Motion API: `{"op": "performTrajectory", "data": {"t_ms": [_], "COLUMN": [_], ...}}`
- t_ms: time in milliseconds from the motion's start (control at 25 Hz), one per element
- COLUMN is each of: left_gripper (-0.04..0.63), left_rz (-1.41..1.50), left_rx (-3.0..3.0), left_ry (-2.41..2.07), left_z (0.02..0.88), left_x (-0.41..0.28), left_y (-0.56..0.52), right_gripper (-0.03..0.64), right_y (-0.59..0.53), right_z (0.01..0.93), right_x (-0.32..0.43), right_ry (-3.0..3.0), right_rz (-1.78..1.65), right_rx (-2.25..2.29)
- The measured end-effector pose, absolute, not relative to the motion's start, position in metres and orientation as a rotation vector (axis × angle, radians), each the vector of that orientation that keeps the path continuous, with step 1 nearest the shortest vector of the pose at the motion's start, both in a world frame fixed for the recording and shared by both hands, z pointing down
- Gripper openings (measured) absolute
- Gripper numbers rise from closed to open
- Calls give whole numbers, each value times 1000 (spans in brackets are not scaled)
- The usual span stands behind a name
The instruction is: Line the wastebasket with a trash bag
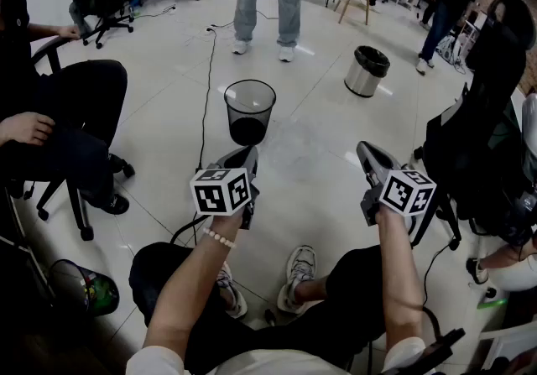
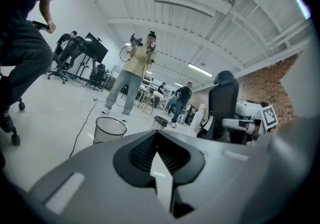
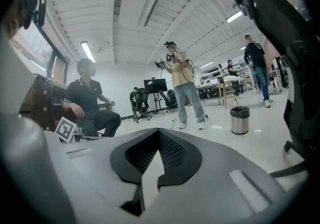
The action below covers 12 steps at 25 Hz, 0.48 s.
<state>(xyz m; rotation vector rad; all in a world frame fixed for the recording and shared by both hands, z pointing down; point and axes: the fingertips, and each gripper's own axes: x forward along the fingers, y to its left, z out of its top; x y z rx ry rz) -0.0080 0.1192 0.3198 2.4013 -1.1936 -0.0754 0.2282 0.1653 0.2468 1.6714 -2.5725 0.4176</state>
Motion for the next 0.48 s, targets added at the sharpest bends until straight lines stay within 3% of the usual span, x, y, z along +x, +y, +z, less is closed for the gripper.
{"op": "performTrajectory", "data": {"t_ms": [240,480], "left_gripper": [12,12], "left_rz": [-92,64], "left_rx": [2409,2459], "left_ry": [-1185,-1184], "left_z": [312,337], "left_x": [-5,10], "left_y": [119,112], "right_gripper": [2,2], "right_y": [167,162], "right_z": [217,273], "right_x": [240,234], "right_ry": [-2541,-2531], "right_rz": [275,379], "right_rx": [1613,1612]}}
